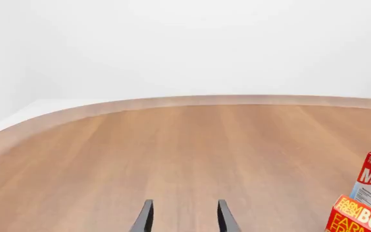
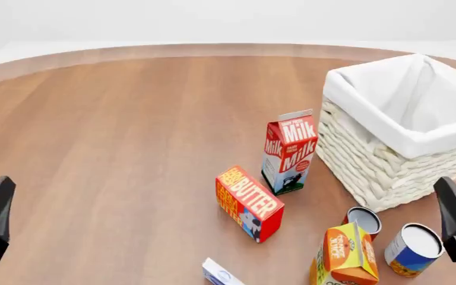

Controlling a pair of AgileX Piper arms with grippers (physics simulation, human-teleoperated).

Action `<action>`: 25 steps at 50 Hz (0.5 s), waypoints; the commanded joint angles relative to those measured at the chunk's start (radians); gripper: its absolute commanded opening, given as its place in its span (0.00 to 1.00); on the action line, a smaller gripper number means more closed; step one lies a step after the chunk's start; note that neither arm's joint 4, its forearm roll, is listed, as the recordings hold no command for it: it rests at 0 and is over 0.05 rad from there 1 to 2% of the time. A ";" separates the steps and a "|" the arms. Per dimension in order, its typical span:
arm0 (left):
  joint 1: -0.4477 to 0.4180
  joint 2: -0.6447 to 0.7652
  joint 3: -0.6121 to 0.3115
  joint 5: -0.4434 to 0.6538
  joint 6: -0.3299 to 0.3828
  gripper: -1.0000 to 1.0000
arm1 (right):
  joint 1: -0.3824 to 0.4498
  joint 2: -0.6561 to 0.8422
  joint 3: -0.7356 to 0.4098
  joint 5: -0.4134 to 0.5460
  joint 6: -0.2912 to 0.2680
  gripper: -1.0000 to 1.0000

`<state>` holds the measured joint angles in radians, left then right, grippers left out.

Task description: Pick up the cream cheese box and the butter, and put them in the basket.

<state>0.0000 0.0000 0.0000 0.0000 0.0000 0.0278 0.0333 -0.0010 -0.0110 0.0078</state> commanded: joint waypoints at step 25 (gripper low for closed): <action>0.000 0.000 0.000 0.000 0.000 1.00 | 0.149 0.079 -0.009 -0.018 -0.030 1.00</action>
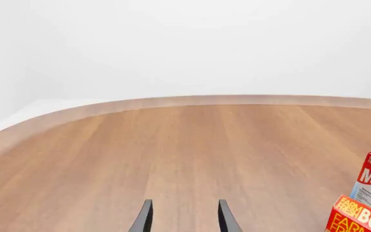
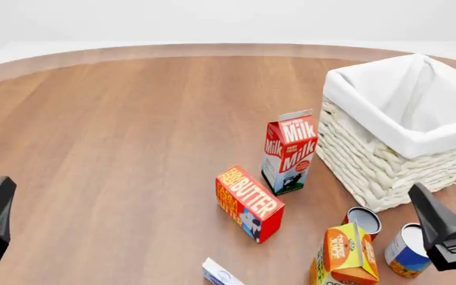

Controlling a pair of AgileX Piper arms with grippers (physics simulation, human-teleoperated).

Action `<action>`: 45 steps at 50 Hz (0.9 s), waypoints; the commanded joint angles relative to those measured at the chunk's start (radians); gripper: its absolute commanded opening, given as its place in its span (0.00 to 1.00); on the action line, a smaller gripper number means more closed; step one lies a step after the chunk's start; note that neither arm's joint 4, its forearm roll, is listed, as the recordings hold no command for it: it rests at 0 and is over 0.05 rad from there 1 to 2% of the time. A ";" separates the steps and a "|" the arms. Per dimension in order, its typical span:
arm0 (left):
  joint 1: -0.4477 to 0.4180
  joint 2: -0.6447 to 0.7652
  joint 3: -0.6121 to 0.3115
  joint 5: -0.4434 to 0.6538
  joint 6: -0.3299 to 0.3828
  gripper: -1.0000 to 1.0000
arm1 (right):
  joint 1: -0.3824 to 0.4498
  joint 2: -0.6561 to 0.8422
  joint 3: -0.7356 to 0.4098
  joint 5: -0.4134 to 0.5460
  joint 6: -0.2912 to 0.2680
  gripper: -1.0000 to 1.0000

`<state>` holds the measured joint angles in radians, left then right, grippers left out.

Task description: Pick up the cream cheese box and the butter, and put them in the basket.

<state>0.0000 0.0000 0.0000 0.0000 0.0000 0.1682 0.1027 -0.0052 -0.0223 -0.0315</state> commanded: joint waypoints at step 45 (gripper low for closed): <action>0.000 0.000 0.000 0.000 0.000 1.00 | 0.378 0.465 -0.548 0.298 -0.015 1.00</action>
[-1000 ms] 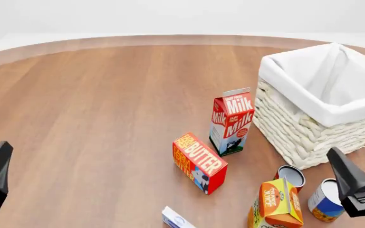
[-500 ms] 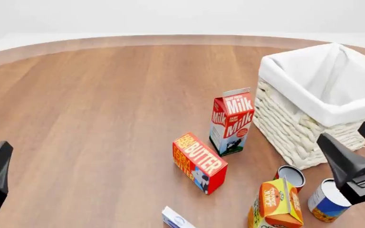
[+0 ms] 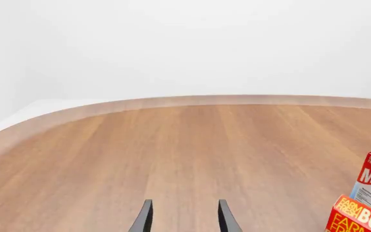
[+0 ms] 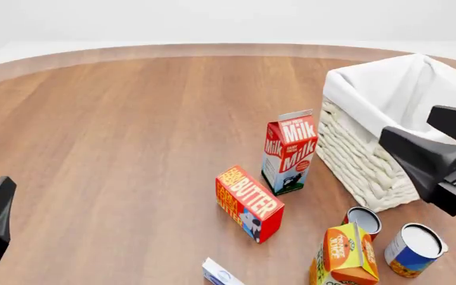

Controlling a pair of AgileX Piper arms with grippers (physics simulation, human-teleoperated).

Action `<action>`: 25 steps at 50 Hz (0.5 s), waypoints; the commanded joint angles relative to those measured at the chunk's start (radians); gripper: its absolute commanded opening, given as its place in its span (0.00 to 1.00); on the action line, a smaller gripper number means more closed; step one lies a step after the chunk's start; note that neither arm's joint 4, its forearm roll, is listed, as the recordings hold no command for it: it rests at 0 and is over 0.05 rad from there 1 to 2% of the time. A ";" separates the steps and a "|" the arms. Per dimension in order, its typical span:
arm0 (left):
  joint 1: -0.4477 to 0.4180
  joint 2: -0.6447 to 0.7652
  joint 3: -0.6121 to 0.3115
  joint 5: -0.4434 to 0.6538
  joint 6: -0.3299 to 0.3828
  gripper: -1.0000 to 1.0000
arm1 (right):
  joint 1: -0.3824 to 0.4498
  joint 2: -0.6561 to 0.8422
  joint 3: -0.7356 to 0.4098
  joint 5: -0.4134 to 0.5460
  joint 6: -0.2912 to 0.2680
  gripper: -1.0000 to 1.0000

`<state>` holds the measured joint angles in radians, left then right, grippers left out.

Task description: Pick up the cream cheese box and the butter, and put them in the basket.

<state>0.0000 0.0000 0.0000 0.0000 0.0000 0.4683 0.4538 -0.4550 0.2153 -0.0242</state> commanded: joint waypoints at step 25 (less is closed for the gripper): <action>0.000 0.000 0.000 0.000 0.000 1.00 | 0.172 0.356 -0.272 0.107 0.059 1.00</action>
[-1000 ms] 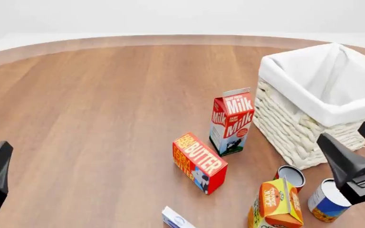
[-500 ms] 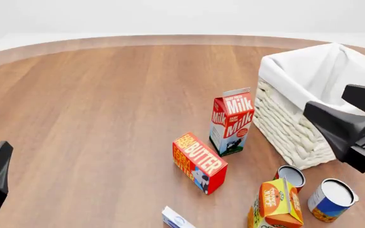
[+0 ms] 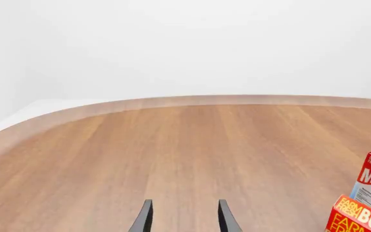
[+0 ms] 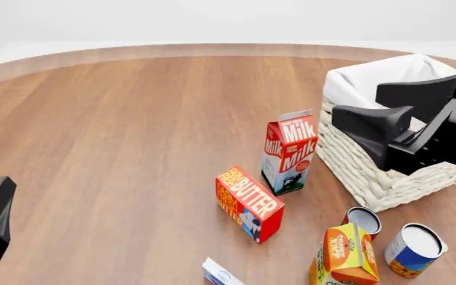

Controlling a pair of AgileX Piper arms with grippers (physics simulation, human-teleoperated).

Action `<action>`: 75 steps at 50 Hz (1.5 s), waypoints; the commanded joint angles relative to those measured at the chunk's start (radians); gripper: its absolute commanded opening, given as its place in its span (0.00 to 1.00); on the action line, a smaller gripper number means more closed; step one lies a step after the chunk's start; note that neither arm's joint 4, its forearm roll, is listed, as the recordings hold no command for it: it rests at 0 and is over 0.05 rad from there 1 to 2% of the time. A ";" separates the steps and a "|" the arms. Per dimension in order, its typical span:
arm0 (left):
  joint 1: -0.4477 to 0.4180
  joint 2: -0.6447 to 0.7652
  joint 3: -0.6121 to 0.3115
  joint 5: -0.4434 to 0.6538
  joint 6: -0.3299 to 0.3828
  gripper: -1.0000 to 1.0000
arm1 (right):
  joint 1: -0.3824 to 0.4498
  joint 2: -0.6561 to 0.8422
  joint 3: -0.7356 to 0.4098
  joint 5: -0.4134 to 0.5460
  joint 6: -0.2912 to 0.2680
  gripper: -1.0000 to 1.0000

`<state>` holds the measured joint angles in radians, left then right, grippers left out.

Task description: Pick up the cream cheese box and the butter, and put them in the basket.

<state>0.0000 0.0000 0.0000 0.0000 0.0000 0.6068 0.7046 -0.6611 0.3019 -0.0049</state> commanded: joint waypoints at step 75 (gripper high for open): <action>0.000 0.000 0.000 0.000 0.000 1.00 | 0.089 0.543 -0.203 0.138 0.103 1.00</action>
<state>0.0000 0.0000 0.0000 0.0000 0.0000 0.6929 1.2257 -0.9047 0.4698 0.0848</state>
